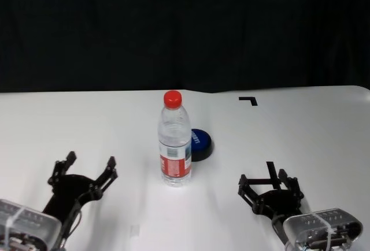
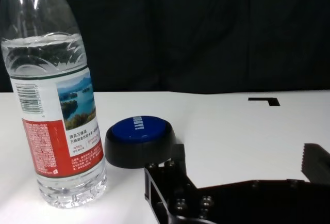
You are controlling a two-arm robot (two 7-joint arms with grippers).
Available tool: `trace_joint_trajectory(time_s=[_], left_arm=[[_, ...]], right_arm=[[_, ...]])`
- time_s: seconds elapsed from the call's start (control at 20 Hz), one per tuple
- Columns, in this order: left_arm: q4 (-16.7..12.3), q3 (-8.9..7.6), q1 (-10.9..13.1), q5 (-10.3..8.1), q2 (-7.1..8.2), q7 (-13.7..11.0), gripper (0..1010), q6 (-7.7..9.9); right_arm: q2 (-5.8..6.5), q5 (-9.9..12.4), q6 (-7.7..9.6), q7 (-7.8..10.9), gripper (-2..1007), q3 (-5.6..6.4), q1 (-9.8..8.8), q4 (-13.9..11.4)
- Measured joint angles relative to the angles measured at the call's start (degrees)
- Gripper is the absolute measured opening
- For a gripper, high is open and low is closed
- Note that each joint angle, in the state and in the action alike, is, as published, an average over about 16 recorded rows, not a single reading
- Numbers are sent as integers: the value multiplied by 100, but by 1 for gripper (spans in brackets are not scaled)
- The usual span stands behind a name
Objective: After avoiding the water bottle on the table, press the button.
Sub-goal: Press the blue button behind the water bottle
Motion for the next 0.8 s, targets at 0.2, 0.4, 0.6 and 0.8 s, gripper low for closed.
trace_joint_trajectory(time_s=[0.2,0.4,0.6,0.8], left_arm=[[-99,-99,121,56,-59,66,1010,13],[-192,-177,222,106,-106,105,1009,24],[-277,-240,313,157,-150,137,1010,36],[-341,-287,389,196,-194,158,1010,48]], right_arm=[[0,0,0,0,1003,0,0,0],[0,0,0,0,1003,0,0,0],[0,0,0,0,1003,0,0,0],[0,0,0,0,1003,0,0,0]])
